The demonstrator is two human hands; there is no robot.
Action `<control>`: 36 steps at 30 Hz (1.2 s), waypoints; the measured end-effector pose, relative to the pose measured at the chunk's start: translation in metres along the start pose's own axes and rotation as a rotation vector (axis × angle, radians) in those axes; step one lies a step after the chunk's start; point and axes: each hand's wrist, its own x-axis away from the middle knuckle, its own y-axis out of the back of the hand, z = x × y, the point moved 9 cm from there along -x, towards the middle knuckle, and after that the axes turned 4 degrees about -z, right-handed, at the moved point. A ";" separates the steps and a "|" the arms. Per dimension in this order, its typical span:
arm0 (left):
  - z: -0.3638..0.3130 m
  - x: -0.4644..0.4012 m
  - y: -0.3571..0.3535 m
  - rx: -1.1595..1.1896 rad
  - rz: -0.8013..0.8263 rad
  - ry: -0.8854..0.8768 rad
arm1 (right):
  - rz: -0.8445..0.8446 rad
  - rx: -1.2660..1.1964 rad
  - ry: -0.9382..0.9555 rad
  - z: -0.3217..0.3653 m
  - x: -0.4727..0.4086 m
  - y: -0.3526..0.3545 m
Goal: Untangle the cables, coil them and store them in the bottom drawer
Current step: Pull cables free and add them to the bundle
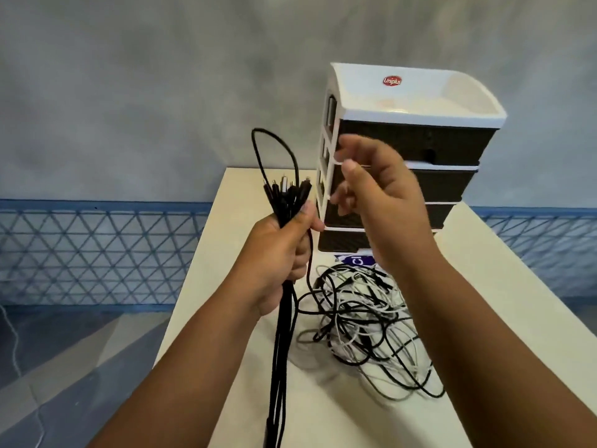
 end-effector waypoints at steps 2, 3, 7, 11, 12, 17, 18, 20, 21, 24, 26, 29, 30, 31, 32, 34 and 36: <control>-0.010 0.000 0.007 0.063 0.004 -0.026 | 0.149 0.113 -0.238 -0.058 0.028 0.002; -0.016 -0.001 0.009 0.092 0.013 -0.043 | 0.311 0.304 -0.313 -0.084 0.048 -0.001; -0.040 0.000 0.012 0.155 0.049 -0.111 | 0.587 0.718 -0.305 -0.129 0.096 -0.010; -0.054 0.003 0.009 0.232 0.075 -0.155 | 0.428 0.770 -0.149 -0.106 0.072 -0.008; -0.056 0.005 0.009 0.248 0.075 -0.164 | 0.384 0.725 -0.157 -0.102 0.067 -0.006; -0.064 0.017 0.011 0.295 0.034 -0.206 | -0.014 0.210 -0.301 -0.081 0.045 0.019; -0.065 0.021 0.010 0.288 0.025 -0.209 | -0.061 0.139 -0.302 -0.076 0.042 0.024; -0.067 0.031 0.008 0.270 0.014 -0.215 | -0.037 0.089 -0.287 -0.067 0.040 0.030; -0.068 0.035 0.006 0.264 0.016 -0.215 | 0.022 0.109 -0.276 -0.064 0.042 0.031; -0.070 0.051 -0.003 0.211 0.027 -0.198 | 0.266 0.221 -0.292 -0.068 0.060 0.040; -0.065 0.059 -0.013 0.130 0.041 -0.143 | 0.469 0.307 -0.351 -0.075 0.081 0.051; -0.047 0.075 -0.041 -0.008 0.094 -0.010 | 0.710 0.403 -0.361 -0.065 0.116 0.069; -0.039 0.082 -0.054 -0.033 0.122 0.024 | 0.726 0.387 -0.318 -0.052 0.124 0.074; -0.033 0.088 -0.066 -0.053 0.153 0.049 | 0.715 0.327 -0.276 -0.036 0.129 0.075; -0.026 0.097 -0.081 -0.071 0.177 0.063 | 0.690 0.220 -0.249 -0.018 0.137 0.080; -0.013 0.113 -0.108 -0.104 0.207 0.078 | 0.639 -0.061 -0.255 0.015 0.152 0.088; -0.001 0.128 -0.130 -0.133 0.213 0.095 | 0.570 -0.167 -0.255 0.035 0.166 0.103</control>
